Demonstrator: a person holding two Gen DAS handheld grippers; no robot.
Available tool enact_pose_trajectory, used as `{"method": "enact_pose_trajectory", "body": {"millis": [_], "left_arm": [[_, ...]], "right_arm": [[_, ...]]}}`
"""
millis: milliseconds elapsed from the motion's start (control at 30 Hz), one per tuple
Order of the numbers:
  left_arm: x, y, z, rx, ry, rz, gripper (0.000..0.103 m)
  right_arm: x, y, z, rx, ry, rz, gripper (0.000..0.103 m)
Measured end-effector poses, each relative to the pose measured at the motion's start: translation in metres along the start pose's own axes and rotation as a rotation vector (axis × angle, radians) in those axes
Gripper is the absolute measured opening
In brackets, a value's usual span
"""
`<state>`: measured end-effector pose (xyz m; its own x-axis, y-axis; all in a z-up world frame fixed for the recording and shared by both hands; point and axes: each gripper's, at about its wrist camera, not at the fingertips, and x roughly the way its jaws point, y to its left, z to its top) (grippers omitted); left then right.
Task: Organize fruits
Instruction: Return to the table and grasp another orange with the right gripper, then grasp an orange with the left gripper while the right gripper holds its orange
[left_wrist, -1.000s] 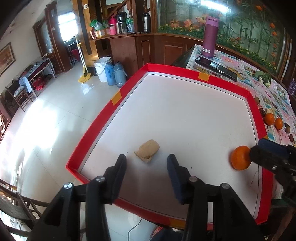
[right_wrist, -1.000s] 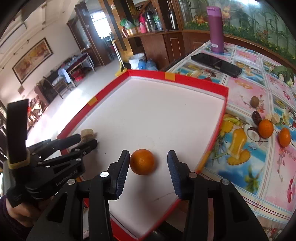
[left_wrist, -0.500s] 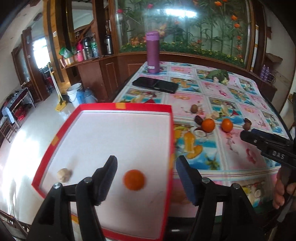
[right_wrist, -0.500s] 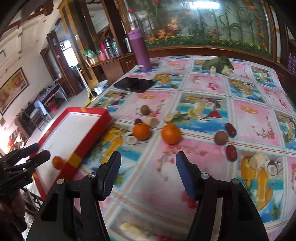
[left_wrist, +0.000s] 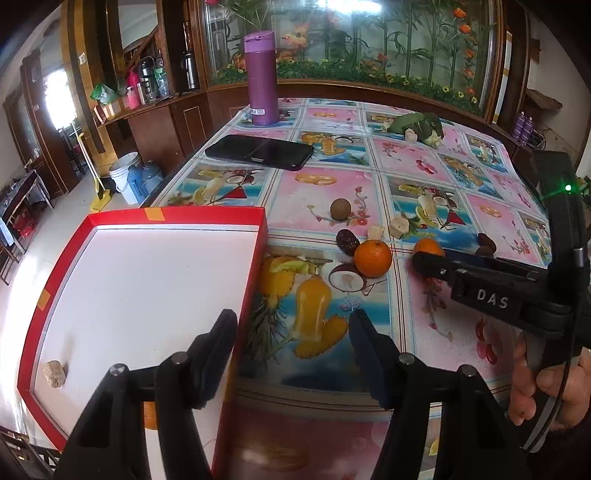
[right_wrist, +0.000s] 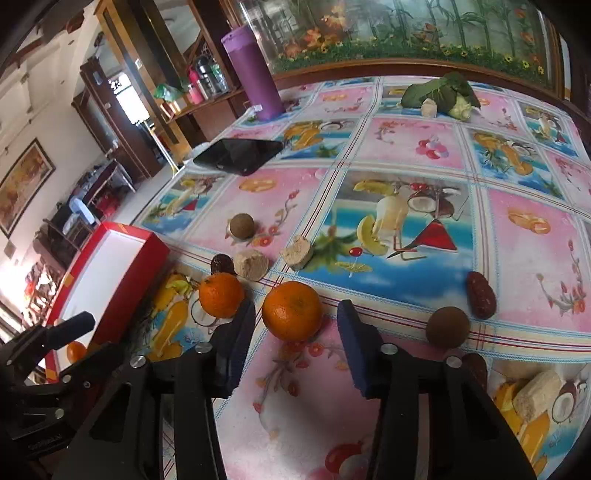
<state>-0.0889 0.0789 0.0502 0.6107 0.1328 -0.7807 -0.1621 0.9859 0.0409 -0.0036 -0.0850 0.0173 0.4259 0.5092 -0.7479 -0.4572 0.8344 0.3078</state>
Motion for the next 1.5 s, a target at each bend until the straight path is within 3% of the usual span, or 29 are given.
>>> {"method": "enact_pose_trajectory", "body": {"millis": [200,500,600,667,900,1067,1233,1500], "left_arm": [[0.011,-0.017,0.011,0.03,0.006,-0.018,0.054],[0.039,-0.048,0.031,0.008,0.029,-0.071,0.054],[0.047,-0.053,0.034,0.0,0.032,-0.087,0.044],[0.052,-0.055,0.034,-0.004,0.045,-0.104,0.032],[0.041,-0.052,0.031,-0.022,0.004,-0.121,0.029],[-0.008,-0.039,0.029,-0.007,-0.11,-0.056,0.029],[-0.054,-0.008,0.02,0.009,-0.224,0.061,0.029],[-0.071,0.06,0.002,-0.067,-0.251,0.163,0.029]], "right_arm": [[-0.008,-0.008,-0.002,0.028,-0.033,-0.001,0.034],[-0.031,-0.038,0.005,0.178,-0.133,-0.02,0.034],[-0.031,-0.039,0.006,0.179,-0.136,-0.033,0.034],[-0.03,-0.04,0.007,0.182,-0.137,-0.034,0.034],[-0.034,-0.037,0.006,0.155,-0.177,-0.041,0.034],[-0.042,-0.024,0.003,0.089,-0.236,-0.023,0.034],[-0.05,0.0,-0.002,0.018,-0.285,0.018,0.034],[-0.044,0.089,-0.016,-0.049,-0.273,0.163,0.034]]}}
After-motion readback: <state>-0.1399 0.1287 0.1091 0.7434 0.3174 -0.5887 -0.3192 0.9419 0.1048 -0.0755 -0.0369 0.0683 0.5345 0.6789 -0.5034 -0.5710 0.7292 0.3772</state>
